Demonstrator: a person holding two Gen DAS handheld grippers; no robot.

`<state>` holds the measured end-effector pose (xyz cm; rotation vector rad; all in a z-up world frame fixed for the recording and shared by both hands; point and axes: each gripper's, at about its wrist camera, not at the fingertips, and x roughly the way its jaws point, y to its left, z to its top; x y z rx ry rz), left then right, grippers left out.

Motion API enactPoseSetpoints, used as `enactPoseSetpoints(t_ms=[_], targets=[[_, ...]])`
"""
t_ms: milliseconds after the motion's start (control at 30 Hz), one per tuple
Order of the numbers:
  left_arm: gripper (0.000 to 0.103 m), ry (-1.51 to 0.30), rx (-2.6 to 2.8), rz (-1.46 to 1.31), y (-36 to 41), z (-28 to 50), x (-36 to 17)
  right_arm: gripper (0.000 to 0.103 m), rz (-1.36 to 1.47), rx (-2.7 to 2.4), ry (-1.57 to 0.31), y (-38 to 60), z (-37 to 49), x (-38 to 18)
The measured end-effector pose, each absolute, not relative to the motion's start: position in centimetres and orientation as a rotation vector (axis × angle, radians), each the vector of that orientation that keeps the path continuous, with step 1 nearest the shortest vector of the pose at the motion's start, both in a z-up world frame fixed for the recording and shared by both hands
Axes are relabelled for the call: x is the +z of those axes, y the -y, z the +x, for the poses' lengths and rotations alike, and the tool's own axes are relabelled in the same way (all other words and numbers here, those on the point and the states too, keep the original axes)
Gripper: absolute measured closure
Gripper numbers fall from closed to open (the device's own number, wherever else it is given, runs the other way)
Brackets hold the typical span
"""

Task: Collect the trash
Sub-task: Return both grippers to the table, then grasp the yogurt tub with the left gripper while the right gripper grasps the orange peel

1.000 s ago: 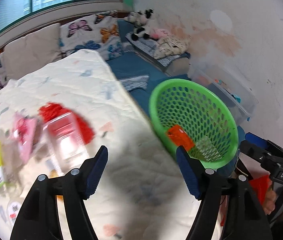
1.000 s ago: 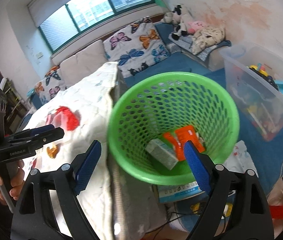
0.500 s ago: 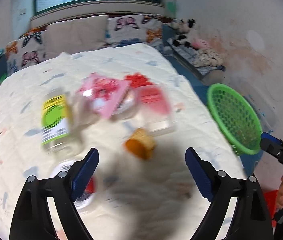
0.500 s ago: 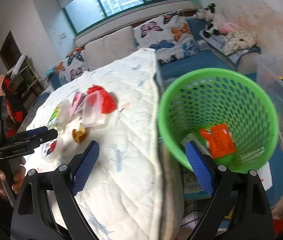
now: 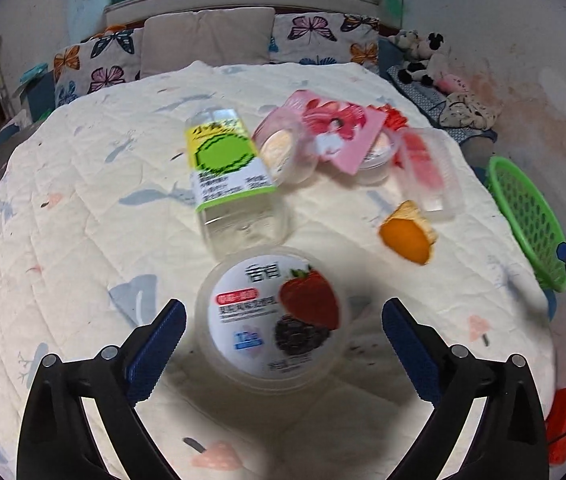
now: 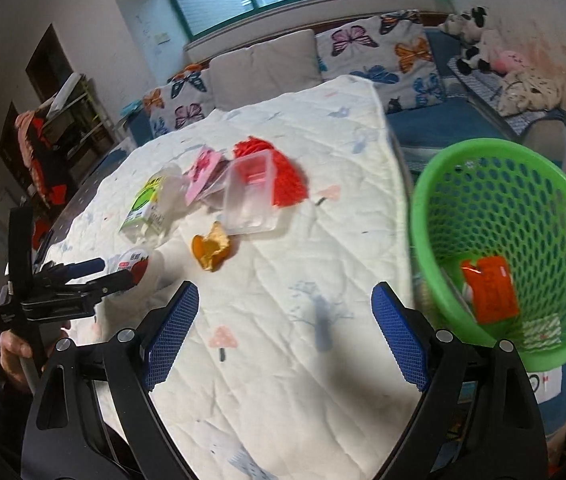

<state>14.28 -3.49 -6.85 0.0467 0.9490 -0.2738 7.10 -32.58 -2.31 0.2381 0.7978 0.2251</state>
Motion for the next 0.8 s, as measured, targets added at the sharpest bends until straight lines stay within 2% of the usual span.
enactPoseSetpoints(t_ms=[600, 700, 800], targets=[[0.008, -0.997, -0.298, 0.044, 3.6, 15.9, -9.3, 0.015, 0.179, 0.298, -0.848, 28.2, 9.7, -3.8], [0.013, -0.998, -0.297, 0.036, 3.5, 16.2, -9.4, 0.015, 0.177, 0.300, -0.855, 27.8, 10.0, -4.1], [0.014, -0.989, -0.304, 0.024, 3.3, 16.0, -9.2, 0.015, 0.175, 0.304, -0.857, 27.5, 10.2, -4.2]])
